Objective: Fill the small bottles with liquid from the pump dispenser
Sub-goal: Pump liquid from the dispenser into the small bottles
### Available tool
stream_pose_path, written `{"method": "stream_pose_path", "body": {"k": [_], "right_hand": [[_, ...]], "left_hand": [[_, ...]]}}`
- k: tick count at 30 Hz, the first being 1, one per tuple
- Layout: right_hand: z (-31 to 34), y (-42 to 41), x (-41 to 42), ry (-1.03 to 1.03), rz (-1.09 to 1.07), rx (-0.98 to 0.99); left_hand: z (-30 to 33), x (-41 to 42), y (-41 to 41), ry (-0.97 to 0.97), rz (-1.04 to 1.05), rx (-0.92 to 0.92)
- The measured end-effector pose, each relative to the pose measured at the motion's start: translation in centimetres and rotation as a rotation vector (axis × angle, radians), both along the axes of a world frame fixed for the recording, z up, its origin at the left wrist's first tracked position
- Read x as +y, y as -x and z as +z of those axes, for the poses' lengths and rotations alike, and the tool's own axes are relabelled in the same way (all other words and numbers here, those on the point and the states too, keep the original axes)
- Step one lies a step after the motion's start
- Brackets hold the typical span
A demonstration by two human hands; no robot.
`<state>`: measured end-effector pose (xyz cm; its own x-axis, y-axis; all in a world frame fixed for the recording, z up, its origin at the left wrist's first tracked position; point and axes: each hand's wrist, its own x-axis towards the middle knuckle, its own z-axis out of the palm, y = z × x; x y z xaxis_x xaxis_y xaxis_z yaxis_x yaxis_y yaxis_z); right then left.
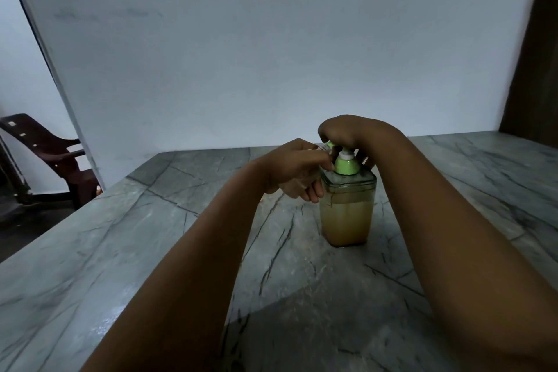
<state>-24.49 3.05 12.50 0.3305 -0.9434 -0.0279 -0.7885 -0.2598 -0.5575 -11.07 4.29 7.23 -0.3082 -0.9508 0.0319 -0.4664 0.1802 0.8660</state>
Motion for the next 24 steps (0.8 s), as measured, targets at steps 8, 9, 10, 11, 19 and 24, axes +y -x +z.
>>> {"method": "stream_pose_path", "body": {"k": [8, 9, 10, 11, 19, 24], "right_hand": [[0.2, 0.3, -0.3, -0.062, -0.022, -0.082], [0.4, 0.4, -0.2, -0.072, -0.025, -0.097], [0.5, 0.5, -0.2, -0.067, -0.022, -0.098], [0.6, 0.5, -0.2, -0.056, -0.014, -0.082], [-0.2, -0.7, -1.0, -0.028, -0.026, -0.038], [0.0, -0.2, -0.3, 0.016, 0.003, 0.042]], "left_hand": [[-0.1, 0.0, -0.2, -0.005, -0.015, 0.003], [-0.1, 0.0, -0.2, -0.006, -0.016, 0.003], [-0.1, -0.1, -0.2, -0.006, -0.016, 0.003], [0.0, -0.1, -0.2, -0.006, -0.014, 0.002], [0.0, -0.2, -0.1, -0.023, 0.009, 0.009], [0.0, -0.2, -0.2, -0.024, -0.007, 0.005]]}}
